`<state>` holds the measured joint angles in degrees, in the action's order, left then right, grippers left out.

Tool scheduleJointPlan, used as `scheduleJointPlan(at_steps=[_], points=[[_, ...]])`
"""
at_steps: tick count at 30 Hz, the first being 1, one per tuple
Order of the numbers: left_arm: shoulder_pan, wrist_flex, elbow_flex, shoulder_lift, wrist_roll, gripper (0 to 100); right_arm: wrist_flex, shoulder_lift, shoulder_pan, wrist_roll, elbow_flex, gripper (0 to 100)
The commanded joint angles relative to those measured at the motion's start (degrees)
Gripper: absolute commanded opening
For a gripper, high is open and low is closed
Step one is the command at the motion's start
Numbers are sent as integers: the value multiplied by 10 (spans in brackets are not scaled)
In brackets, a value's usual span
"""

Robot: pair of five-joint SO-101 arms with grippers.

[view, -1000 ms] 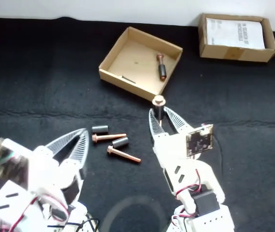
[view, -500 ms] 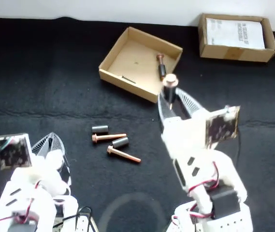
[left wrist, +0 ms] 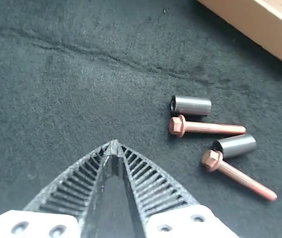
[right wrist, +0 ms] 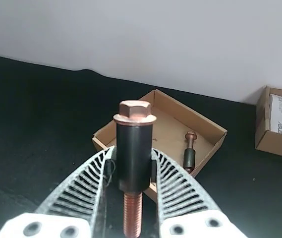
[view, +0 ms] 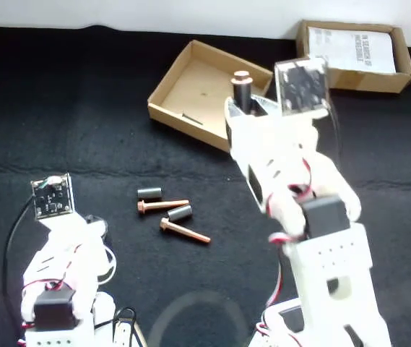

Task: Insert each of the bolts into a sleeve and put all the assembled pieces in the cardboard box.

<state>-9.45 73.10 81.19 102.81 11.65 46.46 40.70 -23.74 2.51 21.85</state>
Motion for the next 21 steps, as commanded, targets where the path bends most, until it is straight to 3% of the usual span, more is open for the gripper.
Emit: scheduleJointPlan(at_steps=[1,14,21], points=[[-6,-27,24,6,4,9,0,-52,8,-2,-69,8],[-7,-84,150,6,2,9,3,-335,100,-3,-230,8],[-7,-98,160,6,2,9,95,-523,99,-5,-422,11]])
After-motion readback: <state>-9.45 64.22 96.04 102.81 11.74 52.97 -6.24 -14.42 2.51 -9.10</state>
